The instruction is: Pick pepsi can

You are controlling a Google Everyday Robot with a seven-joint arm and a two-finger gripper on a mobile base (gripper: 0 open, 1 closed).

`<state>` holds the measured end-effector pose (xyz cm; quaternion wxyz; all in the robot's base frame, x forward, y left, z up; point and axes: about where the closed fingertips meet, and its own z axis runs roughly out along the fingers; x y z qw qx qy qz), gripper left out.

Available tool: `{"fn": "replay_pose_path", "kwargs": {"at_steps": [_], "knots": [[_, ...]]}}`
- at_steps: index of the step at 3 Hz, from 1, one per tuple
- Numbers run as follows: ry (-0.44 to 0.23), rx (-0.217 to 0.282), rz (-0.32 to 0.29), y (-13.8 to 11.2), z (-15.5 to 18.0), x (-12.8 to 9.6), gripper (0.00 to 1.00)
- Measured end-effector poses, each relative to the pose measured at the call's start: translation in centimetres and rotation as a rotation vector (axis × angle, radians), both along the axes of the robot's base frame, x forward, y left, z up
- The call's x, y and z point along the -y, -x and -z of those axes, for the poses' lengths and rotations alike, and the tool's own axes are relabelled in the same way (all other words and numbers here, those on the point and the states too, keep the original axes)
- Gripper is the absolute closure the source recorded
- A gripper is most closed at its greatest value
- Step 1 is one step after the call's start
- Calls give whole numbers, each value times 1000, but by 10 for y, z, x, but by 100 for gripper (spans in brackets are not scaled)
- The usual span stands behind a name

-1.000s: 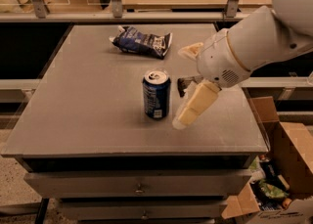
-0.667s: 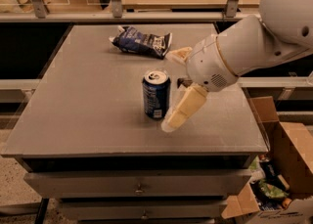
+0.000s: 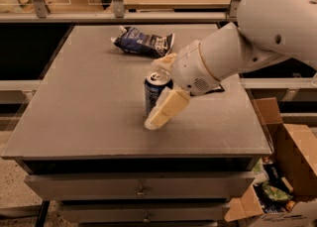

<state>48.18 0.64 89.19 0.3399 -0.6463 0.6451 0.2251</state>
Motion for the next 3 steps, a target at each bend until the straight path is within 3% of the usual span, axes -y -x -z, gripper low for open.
{"fn": "replay_pose_path", "kwargs": {"at_steps": [2,3], "knots": [[32,-36,-6,-9,0,-22,61],[31,-76,-2,-13,-10,-20,84]]}}
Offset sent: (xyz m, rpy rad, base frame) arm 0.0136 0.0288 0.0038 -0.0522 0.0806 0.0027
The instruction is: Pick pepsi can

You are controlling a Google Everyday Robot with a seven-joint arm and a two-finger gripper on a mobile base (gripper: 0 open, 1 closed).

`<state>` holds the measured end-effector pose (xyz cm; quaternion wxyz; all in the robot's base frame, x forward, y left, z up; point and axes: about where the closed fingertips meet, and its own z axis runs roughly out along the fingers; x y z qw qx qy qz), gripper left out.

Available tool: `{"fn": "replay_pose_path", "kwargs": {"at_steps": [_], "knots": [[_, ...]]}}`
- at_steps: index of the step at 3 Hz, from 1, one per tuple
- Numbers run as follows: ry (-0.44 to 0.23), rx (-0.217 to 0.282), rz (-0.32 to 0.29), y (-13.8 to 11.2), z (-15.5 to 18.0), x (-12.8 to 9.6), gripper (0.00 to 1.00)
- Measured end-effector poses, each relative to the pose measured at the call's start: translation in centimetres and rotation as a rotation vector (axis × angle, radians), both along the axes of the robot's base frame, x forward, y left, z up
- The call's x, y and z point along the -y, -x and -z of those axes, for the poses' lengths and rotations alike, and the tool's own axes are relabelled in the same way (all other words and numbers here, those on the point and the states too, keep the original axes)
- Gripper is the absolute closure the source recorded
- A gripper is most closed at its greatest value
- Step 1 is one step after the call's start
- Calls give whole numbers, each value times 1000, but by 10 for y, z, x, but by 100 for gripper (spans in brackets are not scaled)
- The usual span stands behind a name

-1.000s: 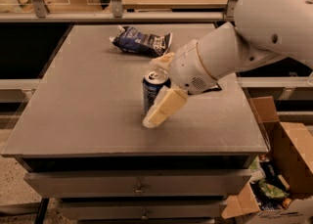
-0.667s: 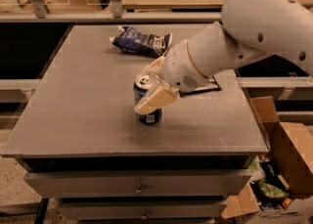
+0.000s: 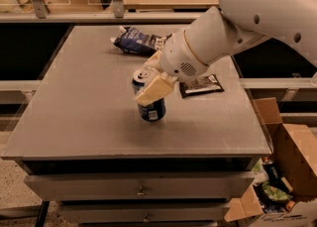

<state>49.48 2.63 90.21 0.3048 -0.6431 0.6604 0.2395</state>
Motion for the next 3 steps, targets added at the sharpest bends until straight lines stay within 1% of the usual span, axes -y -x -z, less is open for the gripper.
{"fn": "replay_pose_path", "kwargs": {"at_steps": [1,2,3], "knots": [[-29,-3,27,-8,-28,20,100],[-83,9,54,-18,-61,43,100],[-92,23,54,-19,-71,44,100]]}}
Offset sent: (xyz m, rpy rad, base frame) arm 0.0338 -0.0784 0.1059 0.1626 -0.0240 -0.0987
